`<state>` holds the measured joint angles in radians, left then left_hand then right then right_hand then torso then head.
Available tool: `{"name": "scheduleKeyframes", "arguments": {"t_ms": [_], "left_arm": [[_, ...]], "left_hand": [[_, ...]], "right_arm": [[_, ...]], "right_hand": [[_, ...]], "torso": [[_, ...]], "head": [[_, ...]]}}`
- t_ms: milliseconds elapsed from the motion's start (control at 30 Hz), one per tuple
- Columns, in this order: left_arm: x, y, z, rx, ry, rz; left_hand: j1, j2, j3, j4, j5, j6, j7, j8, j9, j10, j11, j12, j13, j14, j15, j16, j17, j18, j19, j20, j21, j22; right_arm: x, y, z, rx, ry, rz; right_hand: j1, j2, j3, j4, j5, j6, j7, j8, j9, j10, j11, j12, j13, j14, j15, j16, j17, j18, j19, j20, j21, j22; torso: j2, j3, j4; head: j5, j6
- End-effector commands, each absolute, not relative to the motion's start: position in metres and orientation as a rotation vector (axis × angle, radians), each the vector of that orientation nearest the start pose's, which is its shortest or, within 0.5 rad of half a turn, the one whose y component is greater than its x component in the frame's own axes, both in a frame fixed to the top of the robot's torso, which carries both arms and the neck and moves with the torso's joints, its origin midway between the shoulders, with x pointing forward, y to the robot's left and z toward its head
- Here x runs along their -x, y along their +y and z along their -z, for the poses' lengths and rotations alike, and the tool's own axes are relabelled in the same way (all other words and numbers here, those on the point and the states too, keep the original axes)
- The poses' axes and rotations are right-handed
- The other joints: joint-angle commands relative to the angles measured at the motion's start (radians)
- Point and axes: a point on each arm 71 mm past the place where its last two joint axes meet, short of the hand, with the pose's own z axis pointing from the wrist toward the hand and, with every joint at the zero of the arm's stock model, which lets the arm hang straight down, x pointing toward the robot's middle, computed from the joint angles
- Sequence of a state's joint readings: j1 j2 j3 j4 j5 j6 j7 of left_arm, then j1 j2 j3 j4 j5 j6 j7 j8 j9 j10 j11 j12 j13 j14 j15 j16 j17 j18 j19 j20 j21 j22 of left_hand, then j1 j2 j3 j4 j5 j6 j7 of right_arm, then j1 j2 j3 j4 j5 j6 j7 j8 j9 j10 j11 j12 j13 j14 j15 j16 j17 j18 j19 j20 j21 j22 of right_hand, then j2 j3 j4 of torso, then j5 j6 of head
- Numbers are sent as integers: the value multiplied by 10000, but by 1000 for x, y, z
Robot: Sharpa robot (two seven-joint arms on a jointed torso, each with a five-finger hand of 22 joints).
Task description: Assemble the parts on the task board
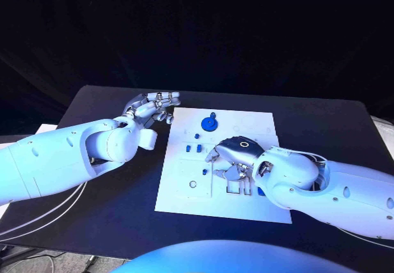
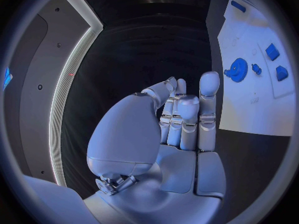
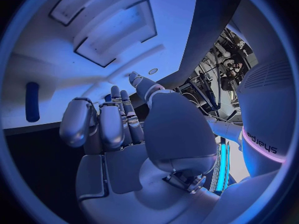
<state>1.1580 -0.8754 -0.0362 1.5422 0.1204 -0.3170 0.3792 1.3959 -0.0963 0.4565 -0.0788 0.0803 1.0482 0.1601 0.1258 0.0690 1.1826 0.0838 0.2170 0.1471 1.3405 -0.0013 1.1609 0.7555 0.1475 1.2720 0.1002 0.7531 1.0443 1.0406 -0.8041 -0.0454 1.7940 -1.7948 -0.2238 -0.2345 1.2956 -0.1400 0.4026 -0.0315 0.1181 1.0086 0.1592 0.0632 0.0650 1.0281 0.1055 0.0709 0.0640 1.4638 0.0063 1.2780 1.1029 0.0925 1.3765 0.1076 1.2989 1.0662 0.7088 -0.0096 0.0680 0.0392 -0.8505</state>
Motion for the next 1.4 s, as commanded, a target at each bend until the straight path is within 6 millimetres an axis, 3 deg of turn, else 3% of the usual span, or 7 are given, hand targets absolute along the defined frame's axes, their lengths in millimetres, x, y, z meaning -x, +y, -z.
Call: {"name": "scheduleKeyframes", "arguments": {"t_ms": [33, 300, 400, 633, 900, 1067, 1400], "left_arm": [[-480, 222, 198, 12973, 13943, 15362], [-480, 220, 198, 12958, 13976, 15424], [-479, 220, 198, 12941, 13995, 15449], [-478, 217, 198, 12861, 14084, 15561], [-478, 216, 198, 12812, 14109, 15591], [-478, 213, 197, 12694, 14151, 15693], [-476, 210, 195, 12601, 14125, 15810]], "left_hand": [[55, 42, 13, -50, 55, -11, 52, -47, -17, -45, -6, 64, 11, -47, -1, -29, 13, 106, -17, -16, -19, 9], [63, 47, 14, -57, 56, -11, 55, -48, -17, -39, -7, 77, 16, -48, -2, -30, 7, 103, -10, -16, -4, 20], [63, 47, 14, -57, 56, -11, 55, -48, -17, -39, -7, 77, 16, -48, -2, -30, 7, 103, -10, -16, -4, 20], [64, 48, 12, -61, 55, -8, 55, -46, -16, -35, -8, 85, 20, -51, -2, -34, -5, 102, -8, -15, 0, 23], [64, 48, 12, -61, 55, -8, 55, -46, -16, -35, -8, 85, 20, -51, -2, -34, -5, 102, -8, -15, 0, 23], [64, 48, 12, -61, 55, -8, 55, -46, -16, -35, -8, 85, 20, -51, -2, -34, -5, 102, -8, -15, 0, 23], [54, 73, 7, -57, 55, 9, 60, -38, -13, -19, -8, 120, 34, -45, -1, -22, 8, 102, -6, -13, -1, 26]], "right_arm": [[-387, -113, 218, 4672, 16825, -7285], [-390, -151, 198, 3980, 16625, -6630], [-394, -166, 195, 3858, 16802, -6077], [-402, -195, 191, 3764, 17075, -4806], [-406, -203, 193, 3848, 17238, -4416], [-408, -199, 196, 4038, 17460, -4448], [-411, -190, 201, 4332, 17769, -4528]], "right_hand": [[106, -28, -88, 7, -51, -81, -4, -20, -3, -95, 15, -31, -10, 272, 79, -38, -25, 59, -13, 37, -65, -16], [165, 18, -195, 29, -49, -49, -104, 6, 14, -25, -30, 56, 9, 277, 50, -35, -37, 56, 9, 46, -54, 2], [199, 11, -313, 53, -84, -63, -188, -3, 12, -71, -107, 48, -2, 279, -107, -46, -63, 68, 16, -54, -64, -10], [543, -169, -1506, 570, -512, -522, -687, -6, -4, -1137, -424, -66, -10, 233, -530, -412, -531, 137, -127, -450, -415, -492], [1065, -108, -2001, 1110, -534, -492, -711, 2, 5, -1059, -324, -7, 5, 278, -474, -471, -594, 129, -84, -416, -487, -546], [1275, 139, -1905, 1204, -547, -289, -761, 22, 16, -564, -307, 160, 31, 287, -443, -496, -633, 130, -61, -376, -516, -572], [1327, 409, -1550, 1262, -535, 435, -426, 136, 56, 819, -398, 534, 17, 370, -226, -318, -458, 64, 89, -202, -353, -303]], "torso": [[-12, -6, -25], [-26, -10, -48], [-25, -11, -63], [-25, 6, -37], [-13, 8, -41], [-16, -3, -19], [-9, -16, -17]], "head": [[-38, 36], [-215, 177], [-276, 226], [-386, 304], [-421, 327], [-433, 317], [-396, 260]]}}
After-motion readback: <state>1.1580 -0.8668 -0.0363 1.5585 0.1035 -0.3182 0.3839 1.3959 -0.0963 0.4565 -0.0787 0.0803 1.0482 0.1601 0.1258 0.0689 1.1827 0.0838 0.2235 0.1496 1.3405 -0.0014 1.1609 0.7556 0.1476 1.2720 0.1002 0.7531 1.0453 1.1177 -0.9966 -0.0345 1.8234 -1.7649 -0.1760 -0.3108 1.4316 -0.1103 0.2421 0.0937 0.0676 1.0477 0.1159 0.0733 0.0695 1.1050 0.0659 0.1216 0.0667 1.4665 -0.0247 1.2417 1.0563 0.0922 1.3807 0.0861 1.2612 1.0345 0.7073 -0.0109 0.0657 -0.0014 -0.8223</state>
